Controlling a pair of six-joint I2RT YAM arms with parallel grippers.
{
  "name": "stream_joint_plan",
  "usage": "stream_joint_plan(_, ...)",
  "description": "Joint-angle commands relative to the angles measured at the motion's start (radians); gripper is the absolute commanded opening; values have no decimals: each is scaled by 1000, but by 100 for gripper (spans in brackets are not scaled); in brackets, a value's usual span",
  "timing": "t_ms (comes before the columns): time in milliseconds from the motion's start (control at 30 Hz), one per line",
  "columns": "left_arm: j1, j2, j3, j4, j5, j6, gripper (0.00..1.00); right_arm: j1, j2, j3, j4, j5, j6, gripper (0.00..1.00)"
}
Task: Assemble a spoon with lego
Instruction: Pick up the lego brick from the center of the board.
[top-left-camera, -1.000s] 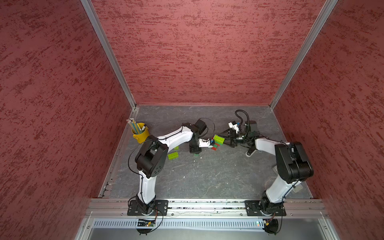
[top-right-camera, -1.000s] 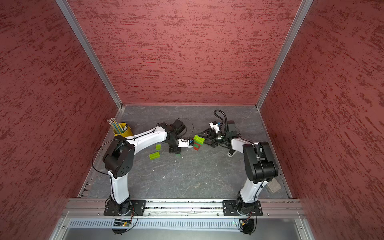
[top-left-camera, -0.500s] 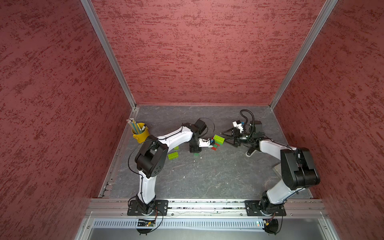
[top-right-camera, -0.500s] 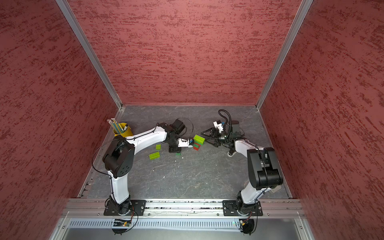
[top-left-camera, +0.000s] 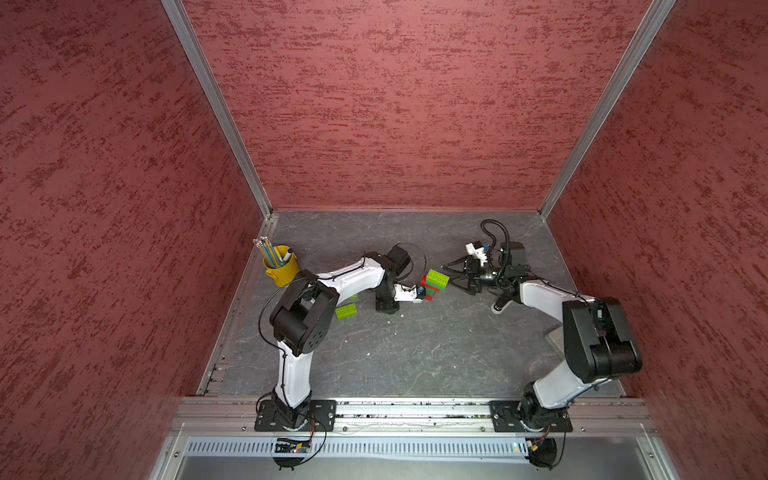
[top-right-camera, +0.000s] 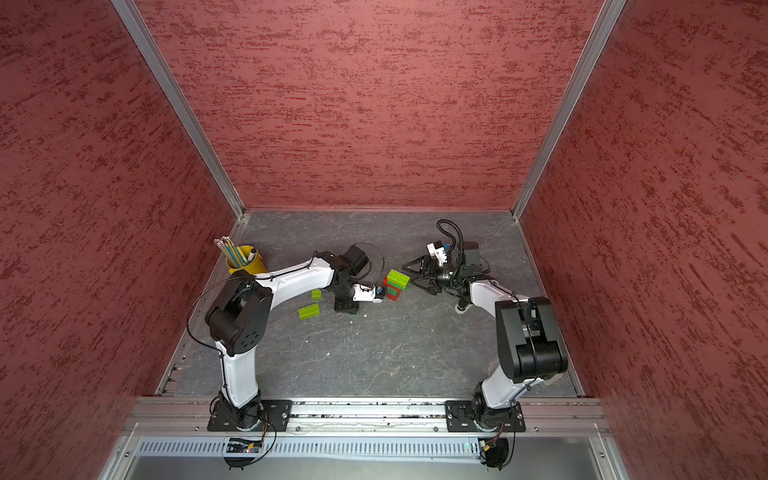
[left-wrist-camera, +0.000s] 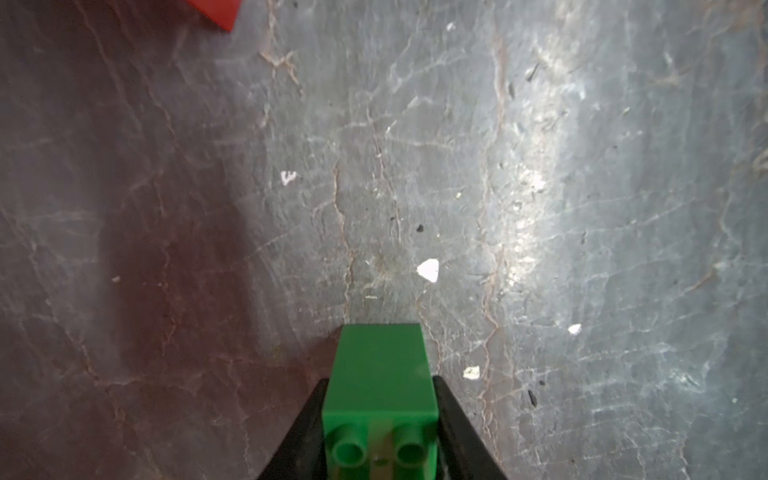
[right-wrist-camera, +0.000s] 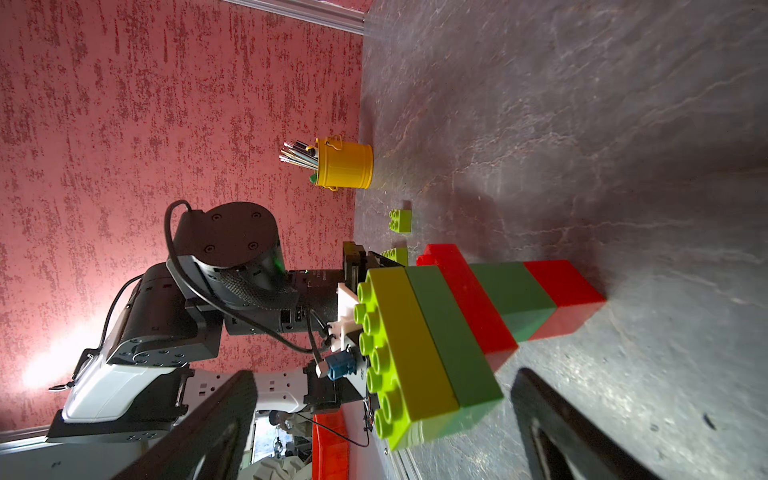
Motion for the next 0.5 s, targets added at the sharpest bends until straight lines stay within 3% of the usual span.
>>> stream_joint_plan(0,-1,10,6,19,1,16,35,-5,-23,1,-9,13,-11,98)
stream_joint_plan(133,0,0,12,24,-4,9,27,-5,-23,0,-12,15,-14,98)
stream_joint_plan(233,-1,-2,22,11,-7,6,35,-5,-23,-3,-16,15,-18,98)
stream_joint_plan(300,0,-5,21,7,-10,7,34,-5,-30,-12,-15,16,-18,99)
stream_joint_plan(400,1,-16,21,0,1,1,18,-7,-49,-36,-5,15,2,98)
stream_joint_plan(467,1,-29,25,-17,0,-13,16,-7,-83,-67,-8,19,17,98)
